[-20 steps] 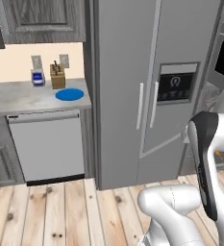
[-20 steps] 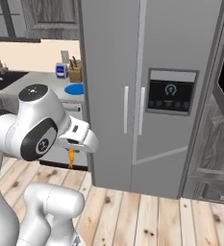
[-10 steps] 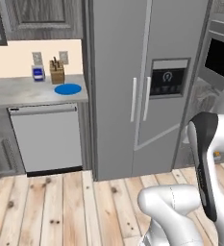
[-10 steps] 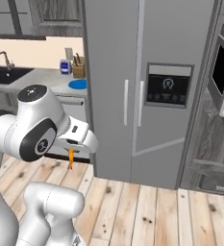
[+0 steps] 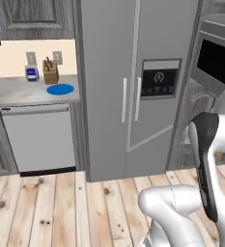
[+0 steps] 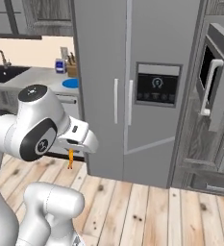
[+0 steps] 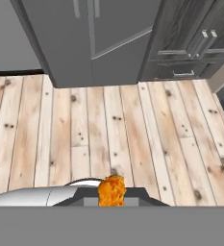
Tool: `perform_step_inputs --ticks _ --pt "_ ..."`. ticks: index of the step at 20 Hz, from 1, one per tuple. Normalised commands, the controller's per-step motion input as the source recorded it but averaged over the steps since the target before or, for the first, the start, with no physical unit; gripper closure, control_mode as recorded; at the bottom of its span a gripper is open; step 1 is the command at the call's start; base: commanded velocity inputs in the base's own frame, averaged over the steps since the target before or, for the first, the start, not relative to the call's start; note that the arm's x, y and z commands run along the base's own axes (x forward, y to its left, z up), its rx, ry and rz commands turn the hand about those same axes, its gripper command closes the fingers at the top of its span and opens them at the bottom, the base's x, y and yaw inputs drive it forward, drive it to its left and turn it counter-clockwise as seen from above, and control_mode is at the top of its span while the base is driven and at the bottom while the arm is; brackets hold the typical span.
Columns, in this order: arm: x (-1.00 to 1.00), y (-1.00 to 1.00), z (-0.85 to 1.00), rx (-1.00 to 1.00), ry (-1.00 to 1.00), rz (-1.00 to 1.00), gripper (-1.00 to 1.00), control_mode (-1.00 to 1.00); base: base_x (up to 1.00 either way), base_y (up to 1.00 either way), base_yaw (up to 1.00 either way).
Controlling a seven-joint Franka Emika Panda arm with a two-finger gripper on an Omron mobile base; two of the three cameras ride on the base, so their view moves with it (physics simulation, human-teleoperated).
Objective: Pick the shrimp from the counter and place it in the microwave. Then turn on the microwave.
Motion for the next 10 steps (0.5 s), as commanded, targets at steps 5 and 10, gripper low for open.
perform_step_inputs --ticks 5,10 --pt "0.0 0.0 0.0 0.0 0.0 0.0 1.0 1.0 -0.37 -0.4 0.07" --pt "0.0 0.0 0.0 0.0 0.0 0.0 1.0 1.0 -0.42 -0.41 0.06"
